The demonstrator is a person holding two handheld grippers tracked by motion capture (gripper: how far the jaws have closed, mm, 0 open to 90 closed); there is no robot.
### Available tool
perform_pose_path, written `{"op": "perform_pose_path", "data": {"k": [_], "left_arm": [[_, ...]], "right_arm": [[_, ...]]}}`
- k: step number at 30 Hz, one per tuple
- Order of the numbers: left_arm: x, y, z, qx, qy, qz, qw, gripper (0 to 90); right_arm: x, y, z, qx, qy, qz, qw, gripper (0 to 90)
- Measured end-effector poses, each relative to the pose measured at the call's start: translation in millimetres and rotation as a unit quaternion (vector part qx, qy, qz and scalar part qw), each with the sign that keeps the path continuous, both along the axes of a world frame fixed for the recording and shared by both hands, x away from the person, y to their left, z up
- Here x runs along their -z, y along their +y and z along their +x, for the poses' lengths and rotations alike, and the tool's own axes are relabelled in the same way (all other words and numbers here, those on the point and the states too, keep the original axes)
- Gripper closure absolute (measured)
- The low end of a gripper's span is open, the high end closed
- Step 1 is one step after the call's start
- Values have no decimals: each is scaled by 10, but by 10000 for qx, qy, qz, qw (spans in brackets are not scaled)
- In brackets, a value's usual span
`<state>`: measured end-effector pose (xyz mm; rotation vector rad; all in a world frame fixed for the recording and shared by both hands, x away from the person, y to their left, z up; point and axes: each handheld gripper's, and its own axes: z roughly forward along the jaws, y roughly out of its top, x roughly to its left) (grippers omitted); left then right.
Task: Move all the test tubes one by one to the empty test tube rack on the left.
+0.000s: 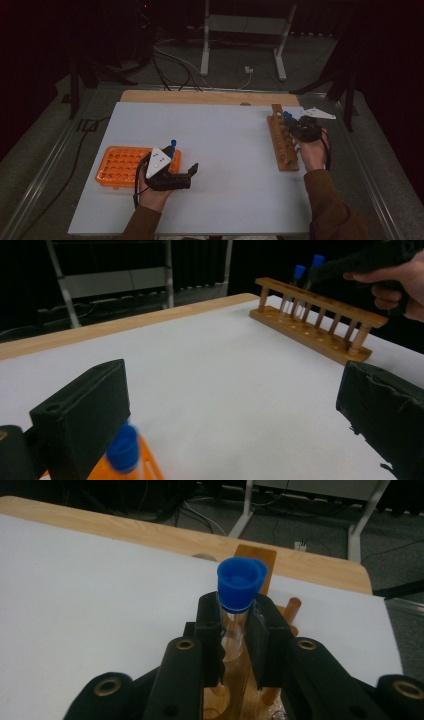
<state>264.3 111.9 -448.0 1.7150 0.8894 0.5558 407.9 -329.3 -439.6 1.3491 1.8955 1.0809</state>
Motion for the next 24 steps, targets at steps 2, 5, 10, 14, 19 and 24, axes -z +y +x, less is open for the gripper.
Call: {"op": "perform_pose_path", "data": {"k": [2,5,10,14,19,24], "left_arm": [[0,-37,5,48,4,24,10000,16],[-4,-74,16,83,4,16,10000,16],[-9,-128,35,133,16,9,9999,17],[1,-179,46,188,32,43,9998,19],[-2,-229,62,226,45,25,9997,19],[-2,-310,85,303,40,62,9995,19]], "right_arm": [[-40,-12,-13,-4,-42,9,10000,775],[-116,-20,-37,-24,-114,7,9999,775],[-276,-18,-92,-96,-283,-22,9996,775],[-390,-1,-147,-186,-431,-47,9989,775],[-488,41,-211,-324,-551,-69,9979,775],[-497,136,-266,-562,-532,-22,9970,775]]}}
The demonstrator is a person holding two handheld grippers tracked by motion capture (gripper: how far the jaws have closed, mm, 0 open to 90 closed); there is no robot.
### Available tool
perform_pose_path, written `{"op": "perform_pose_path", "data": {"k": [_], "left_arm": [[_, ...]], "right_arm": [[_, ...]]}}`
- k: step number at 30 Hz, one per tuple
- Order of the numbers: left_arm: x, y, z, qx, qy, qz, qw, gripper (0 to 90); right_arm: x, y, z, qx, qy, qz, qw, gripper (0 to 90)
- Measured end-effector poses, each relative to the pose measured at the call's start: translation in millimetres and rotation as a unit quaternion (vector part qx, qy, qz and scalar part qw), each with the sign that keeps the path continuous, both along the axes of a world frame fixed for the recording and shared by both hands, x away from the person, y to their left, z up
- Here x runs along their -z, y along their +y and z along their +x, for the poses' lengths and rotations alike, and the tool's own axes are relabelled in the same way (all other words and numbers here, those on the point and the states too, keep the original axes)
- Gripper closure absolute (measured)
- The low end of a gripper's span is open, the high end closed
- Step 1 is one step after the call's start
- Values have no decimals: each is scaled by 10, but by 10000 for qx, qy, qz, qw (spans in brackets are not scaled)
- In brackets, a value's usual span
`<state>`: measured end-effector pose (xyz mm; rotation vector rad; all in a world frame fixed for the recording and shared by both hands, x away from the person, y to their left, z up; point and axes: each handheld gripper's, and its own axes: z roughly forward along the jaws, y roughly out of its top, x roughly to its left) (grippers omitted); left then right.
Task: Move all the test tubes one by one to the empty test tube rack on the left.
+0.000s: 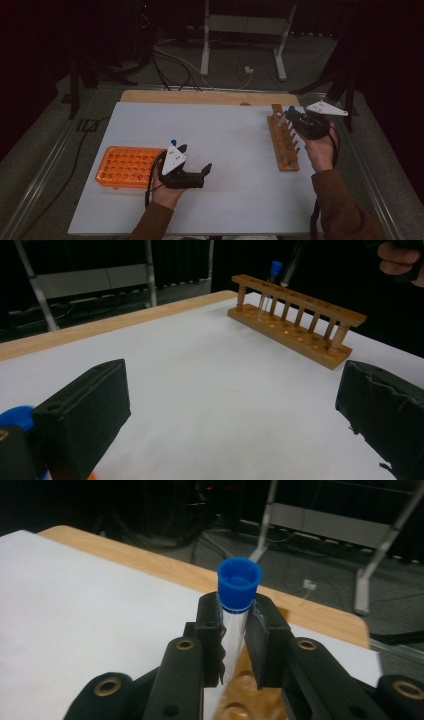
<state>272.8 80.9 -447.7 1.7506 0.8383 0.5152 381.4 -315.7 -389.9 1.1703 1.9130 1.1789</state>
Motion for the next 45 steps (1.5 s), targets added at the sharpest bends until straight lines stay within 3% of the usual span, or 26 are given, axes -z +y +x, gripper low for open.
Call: {"op": "perform_pose_path", "data": {"k": [5,13,24,33,40,45], "left_arm": [[11,-89,21,76,10,44,10000,19],[38,-194,76,95,36,152,9998,19],[53,-325,180,115,52,176,9998,28],[87,-423,249,107,142,198,9996,41],[97,-558,270,114,125,295,9994,88],[90,-644,278,201,55,319,9993,209]], "right_arm": [[58,159,-58,-253,47,-31,9997,775],[109,404,-142,-611,143,118,9980,774],[110,694,-282,-1094,192,84,9938,774],[164,846,-376,-1394,329,202,9895,774],[208,975,-447,-1639,469,295,9849,774],[230,1081,-493,-1825,560,343,9810,773]]}}
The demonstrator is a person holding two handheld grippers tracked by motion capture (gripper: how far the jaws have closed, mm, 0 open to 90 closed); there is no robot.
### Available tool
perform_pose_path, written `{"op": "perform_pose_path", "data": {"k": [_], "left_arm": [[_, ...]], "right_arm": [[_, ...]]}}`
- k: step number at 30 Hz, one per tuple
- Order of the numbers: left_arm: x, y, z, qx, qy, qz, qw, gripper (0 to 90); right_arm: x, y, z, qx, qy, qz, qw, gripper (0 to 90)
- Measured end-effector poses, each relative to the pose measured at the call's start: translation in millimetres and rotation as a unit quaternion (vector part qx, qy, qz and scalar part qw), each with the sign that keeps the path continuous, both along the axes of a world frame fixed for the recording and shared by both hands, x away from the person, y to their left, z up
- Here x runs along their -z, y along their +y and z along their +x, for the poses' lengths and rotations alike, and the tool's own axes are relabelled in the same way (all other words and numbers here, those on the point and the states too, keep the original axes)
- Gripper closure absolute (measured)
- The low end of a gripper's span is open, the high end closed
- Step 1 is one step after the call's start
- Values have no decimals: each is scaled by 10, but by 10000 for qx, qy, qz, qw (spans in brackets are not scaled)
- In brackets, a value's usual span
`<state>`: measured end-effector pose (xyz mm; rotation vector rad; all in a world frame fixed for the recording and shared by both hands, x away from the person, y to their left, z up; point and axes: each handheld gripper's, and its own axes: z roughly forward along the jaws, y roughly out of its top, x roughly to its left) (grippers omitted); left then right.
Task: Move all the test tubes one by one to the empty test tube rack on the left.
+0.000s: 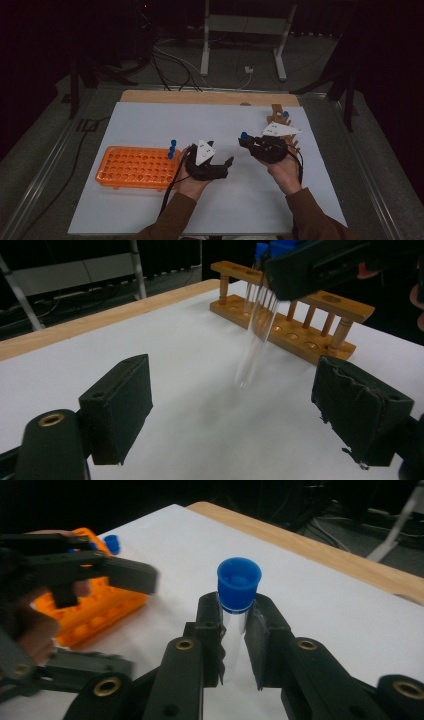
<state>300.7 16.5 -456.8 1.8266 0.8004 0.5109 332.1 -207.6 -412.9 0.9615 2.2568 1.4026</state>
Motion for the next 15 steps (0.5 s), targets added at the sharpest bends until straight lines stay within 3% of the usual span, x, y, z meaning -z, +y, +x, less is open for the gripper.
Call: {"op": "perform_pose_path", "data": {"k": [5,15], "left_arm": [[0,-70,15,118,-53,27,9999,437],[15,-126,27,245,-83,142,9996,744]], "right_arm": [[18,101,-27,-149,65,-19,9999,773],[28,210,-72,-340,114,-66,9993,773]]}}
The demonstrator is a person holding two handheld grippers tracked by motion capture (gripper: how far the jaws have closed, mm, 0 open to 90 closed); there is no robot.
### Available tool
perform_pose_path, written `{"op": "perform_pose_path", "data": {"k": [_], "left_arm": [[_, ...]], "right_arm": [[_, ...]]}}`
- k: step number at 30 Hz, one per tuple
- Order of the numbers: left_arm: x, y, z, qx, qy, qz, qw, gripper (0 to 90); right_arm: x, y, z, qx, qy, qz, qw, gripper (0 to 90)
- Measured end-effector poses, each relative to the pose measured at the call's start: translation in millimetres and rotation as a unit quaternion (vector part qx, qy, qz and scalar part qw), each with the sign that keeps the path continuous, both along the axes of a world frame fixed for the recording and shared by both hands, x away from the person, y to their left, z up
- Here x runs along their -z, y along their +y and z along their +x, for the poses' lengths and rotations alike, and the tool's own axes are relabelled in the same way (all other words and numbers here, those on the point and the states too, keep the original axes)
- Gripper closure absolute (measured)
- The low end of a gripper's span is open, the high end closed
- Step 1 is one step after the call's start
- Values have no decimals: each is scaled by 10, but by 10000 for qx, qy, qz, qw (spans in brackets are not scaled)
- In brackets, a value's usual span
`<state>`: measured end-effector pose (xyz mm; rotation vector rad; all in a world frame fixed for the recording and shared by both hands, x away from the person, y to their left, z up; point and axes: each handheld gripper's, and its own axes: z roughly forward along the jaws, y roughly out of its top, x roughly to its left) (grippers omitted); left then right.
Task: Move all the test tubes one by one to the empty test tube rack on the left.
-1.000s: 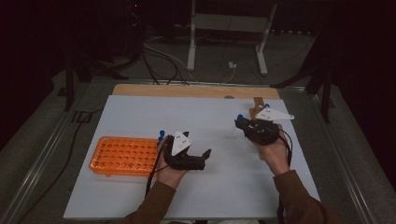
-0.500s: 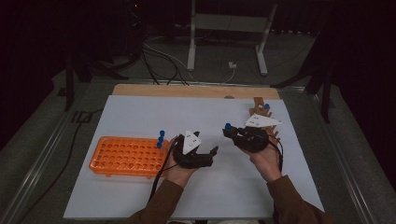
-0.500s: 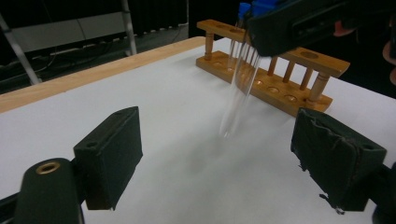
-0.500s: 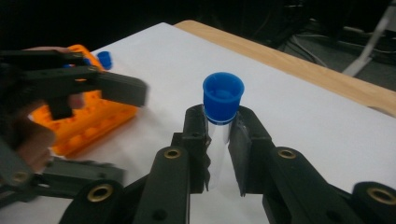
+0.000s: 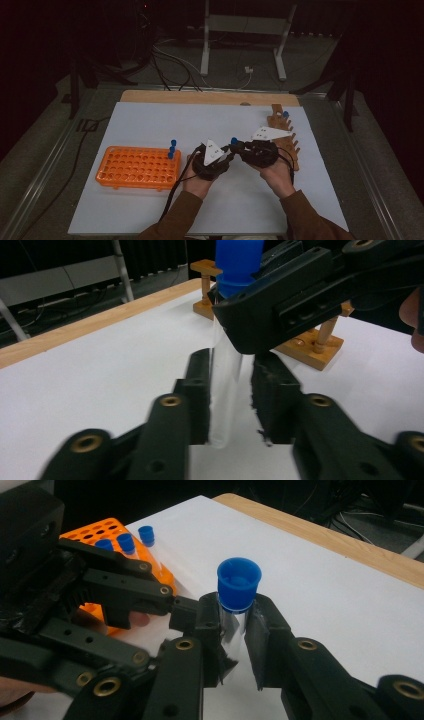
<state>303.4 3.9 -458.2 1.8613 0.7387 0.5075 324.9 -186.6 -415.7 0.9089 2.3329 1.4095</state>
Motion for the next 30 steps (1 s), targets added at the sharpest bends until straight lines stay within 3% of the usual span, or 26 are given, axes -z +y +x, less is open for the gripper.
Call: {"op": "perform_pose_path", "data": {"k": [10,21,26,30], "left_arm": [[0,17,-4,44,23,27,10000,782],[53,137,15,-135,244,-54,9996,782],[39,206,-4,-148,281,-114,9994,782],[28,264,-23,-160,298,-168,9993,782]], "right_arm": [[4,-8,-6,-44,35,35,10000,754],[-18,-174,-13,-21,84,324,9994,375],[22,-246,-9,213,42,239,9995,167],[63,-297,16,383,21,227,9990,92]]}}
